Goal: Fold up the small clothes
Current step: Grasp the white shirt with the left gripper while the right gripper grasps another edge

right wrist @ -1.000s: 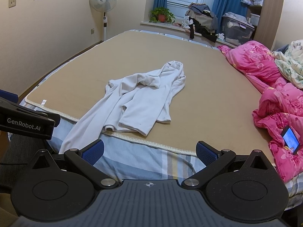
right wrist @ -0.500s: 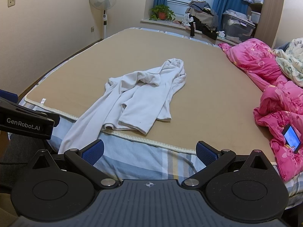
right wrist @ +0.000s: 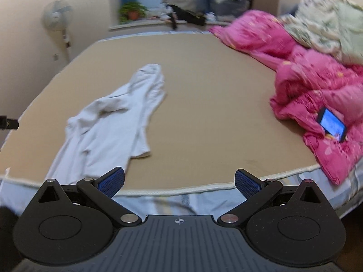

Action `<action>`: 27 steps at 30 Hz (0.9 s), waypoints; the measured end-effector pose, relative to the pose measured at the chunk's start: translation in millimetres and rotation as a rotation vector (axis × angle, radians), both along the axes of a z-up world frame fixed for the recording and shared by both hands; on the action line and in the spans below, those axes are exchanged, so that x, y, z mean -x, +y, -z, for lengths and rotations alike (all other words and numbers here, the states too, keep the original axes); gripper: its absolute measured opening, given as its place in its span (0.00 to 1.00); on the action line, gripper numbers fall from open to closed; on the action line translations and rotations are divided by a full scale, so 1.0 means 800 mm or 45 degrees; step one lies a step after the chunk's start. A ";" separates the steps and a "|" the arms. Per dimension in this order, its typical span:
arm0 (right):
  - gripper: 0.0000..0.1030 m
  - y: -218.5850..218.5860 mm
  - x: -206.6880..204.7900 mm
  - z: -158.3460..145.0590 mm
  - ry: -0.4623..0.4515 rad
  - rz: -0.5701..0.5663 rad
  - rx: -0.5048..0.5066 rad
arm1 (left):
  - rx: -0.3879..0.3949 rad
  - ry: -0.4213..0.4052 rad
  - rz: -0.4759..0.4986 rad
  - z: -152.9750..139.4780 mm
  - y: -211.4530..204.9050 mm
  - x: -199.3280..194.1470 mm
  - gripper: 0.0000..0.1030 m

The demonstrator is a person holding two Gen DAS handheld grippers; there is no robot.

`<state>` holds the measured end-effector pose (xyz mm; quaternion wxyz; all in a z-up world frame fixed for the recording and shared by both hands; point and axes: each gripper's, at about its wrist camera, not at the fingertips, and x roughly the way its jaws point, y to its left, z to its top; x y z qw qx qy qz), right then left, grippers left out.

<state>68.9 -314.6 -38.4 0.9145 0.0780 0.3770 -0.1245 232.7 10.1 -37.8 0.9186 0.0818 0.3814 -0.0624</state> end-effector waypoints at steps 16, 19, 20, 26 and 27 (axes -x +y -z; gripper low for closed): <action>0.99 -0.085 -0.451 0.082 -0.084 -0.154 -0.243 | 0.125 0.469 0.278 0.169 -0.118 -0.310 0.07; 0.99 -0.072 -0.557 0.103 -0.040 -0.137 -0.308 | 0.171 0.369 0.206 0.150 -0.092 -0.312 0.04; 0.99 -0.065 -0.590 0.113 -0.013 -0.116 -0.325 | 0.180 0.349 0.185 0.143 -0.081 -0.312 0.04; 0.96 -0.032 -0.698 0.168 0.072 0.142 -0.221 | 0.135 0.259 0.084 0.119 -0.022 -0.304 0.04; 0.87 -0.028 -0.708 0.176 0.087 0.138 -0.167 | 0.118 0.241 0.081 0.118 -0.018 -0.300 0.04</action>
